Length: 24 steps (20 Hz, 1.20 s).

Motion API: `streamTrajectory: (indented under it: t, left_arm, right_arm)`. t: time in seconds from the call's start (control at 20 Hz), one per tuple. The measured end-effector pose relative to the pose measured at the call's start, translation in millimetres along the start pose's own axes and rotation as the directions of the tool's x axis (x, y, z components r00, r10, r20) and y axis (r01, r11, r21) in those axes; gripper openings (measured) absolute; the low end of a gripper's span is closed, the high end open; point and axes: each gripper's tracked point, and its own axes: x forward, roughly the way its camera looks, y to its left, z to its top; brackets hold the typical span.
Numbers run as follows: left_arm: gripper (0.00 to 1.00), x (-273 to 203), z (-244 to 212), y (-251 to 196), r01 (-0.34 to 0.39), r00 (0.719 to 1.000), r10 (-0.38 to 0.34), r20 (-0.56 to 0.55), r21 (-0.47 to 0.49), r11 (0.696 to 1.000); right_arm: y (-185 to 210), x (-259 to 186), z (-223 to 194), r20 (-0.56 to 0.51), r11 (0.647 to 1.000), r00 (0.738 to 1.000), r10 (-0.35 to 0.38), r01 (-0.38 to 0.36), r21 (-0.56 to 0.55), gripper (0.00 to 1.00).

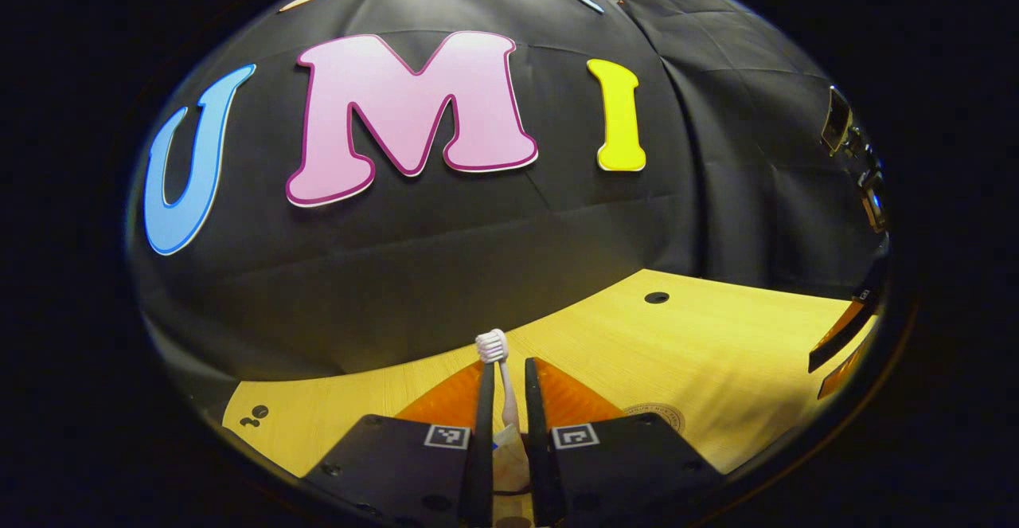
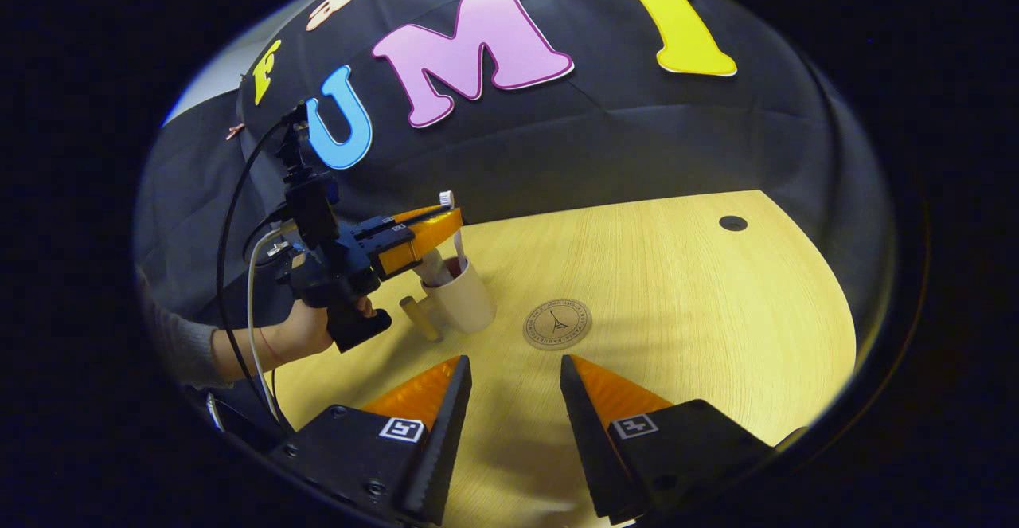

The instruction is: Put the toothbrush and toothpaste on the desktop into the cup, then pick up the cup and place it on the coaster on the desktop.

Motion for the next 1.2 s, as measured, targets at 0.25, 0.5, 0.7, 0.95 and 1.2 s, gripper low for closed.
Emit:
streamTrajectory:
  t: [0.25, 0.5, 0.7, 0.95, 1.2]
  left_arm:
    - [0.45, -12, -6, -1, -0.009, 0.999, 0.010, -0.053, 0.023, 1.000]
    - [0.55, -25, -9, -2, -0.017, 0.993, 0.028, -0.112, 0.100, 0.995]
    - [0.57, -45, 3, -2, -0.023, 0.993, 0.038, -0.115, 0.127, 0.992]
    - [0.61, -89, 5, -5, 0.006, 0.986, 0.015, -0.165, 0.126, 0.992]
    - [0.62, -119, -17, 5, 0.054, 0.959, -0.015, -0.282, 0.133, 0.990]
  right_arm:
    - [3, -3, 5, -0.001, 1.000, 1.000, 0.000, 0.000, -0.012, 0.70]
    - [6, -11, 13, 0.006, 1.000, 1.000, 0.001, -0.001, -0.005, 0.70]
    - [7, -20, 12, -0.002, 1.000, 1.000, -0.003, 0.003, -0.016, 0.70]
    - [8, -31, 12, -0.003, 1.000, 1.000, -0.007, 0.007, -0.015, 0.69]
    - [5, -37, 8, -0.001, 1.000, 1.000, -0.007, 0.007, -0.008, 0.70]
